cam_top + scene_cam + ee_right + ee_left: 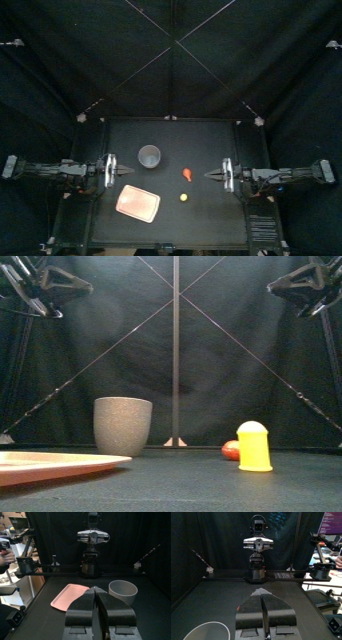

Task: Pick the drumstick then place it on the pink plate
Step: Pick the drumstick

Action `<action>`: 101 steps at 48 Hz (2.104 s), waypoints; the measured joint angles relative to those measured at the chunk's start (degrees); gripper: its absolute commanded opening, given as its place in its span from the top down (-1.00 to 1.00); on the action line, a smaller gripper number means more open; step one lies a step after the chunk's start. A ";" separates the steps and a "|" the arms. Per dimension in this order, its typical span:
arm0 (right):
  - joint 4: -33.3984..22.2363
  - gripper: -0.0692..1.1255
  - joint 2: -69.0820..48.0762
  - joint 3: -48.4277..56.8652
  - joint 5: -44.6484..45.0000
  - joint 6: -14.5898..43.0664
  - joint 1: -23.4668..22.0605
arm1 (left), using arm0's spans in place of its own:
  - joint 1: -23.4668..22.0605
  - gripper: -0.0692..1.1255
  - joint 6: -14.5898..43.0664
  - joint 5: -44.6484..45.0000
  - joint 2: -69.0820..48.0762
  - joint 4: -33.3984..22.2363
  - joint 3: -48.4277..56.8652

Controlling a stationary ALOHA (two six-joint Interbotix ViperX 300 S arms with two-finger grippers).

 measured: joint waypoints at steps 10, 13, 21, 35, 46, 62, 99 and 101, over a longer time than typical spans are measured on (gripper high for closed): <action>3.34 0.89 3.87 0.00 0.18 4.04 0.09 | 0.00 0.79 0.00 4.66 0.97 -0.26 -1.23; 5.27 0.89 5.71 -0.35 0.26 6.15 0.26 | 0.09 0.79 -0.09 4.83 0.97 -0.26 -1.32; 11.43 0.84 10.90 -3.08 4.83 12.04 0.44 | 0.09 0.79 0.00 4.92 0.97 -0.26 -1.32; 20.04 0.30 12.83 -5.27 30.06 19.69 -6.77 | 0.88 0.79 0.00 4.92 0.97 -0.26 -1.32; 18.63 -0.79 12.66 -5.27 40.34 24.70 -11.87 | 1.49 0.79 0.00 4.92 0.97 -0.26 -1.41; 18.98 -0.79 15.21 -4.66 37.79 36.30 -13.27 | 2.55 0.79 0.09 2.81 0.97 -0.26 -0.62; 12.22 -0.78 45.44 -19.16 43.95 41.75 -11.78 | 4.31 0.79 0.18 1.32 0.97 -0.09 0.97; 11.87 -0.78 47.11 -20.21 43.95 41.57 -11.51 | 4.48 0.79 0.18 1.32 0.97 -0.09 1.23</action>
